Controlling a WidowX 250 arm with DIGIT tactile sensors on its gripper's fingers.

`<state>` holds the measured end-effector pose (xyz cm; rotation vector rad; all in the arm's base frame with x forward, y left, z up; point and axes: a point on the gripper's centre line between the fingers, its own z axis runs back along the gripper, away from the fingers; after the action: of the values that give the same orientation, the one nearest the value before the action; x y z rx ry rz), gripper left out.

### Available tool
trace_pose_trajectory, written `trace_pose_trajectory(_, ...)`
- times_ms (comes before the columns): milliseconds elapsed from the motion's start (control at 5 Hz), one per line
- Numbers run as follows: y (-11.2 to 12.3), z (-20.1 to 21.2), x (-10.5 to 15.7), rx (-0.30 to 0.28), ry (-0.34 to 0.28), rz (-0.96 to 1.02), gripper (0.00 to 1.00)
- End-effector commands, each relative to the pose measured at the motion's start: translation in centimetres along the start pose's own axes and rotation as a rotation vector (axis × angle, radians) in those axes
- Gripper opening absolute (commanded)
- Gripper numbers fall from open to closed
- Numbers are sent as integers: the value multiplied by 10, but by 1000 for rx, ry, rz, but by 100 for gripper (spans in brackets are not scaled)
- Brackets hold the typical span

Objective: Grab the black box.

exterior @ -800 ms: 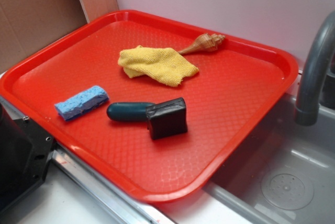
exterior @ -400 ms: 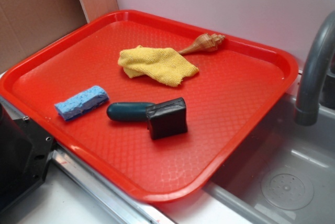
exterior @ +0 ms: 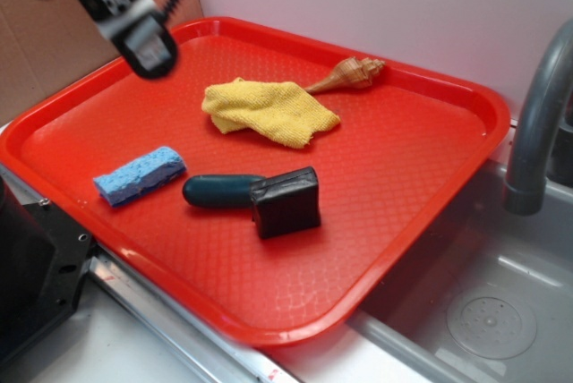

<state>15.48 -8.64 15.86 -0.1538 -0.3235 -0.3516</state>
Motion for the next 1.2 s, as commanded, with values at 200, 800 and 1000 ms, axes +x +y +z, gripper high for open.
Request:
trace_pose_trajectory(200, -7, 4, 8, -9, -29, -24, 100)
trace_pose_trajectory(800, -18, -132, -2, -63, 328, -182, 100)
trace_pose_trajectory(1000, -24, -140, -6, -84, 317, -188, 100)
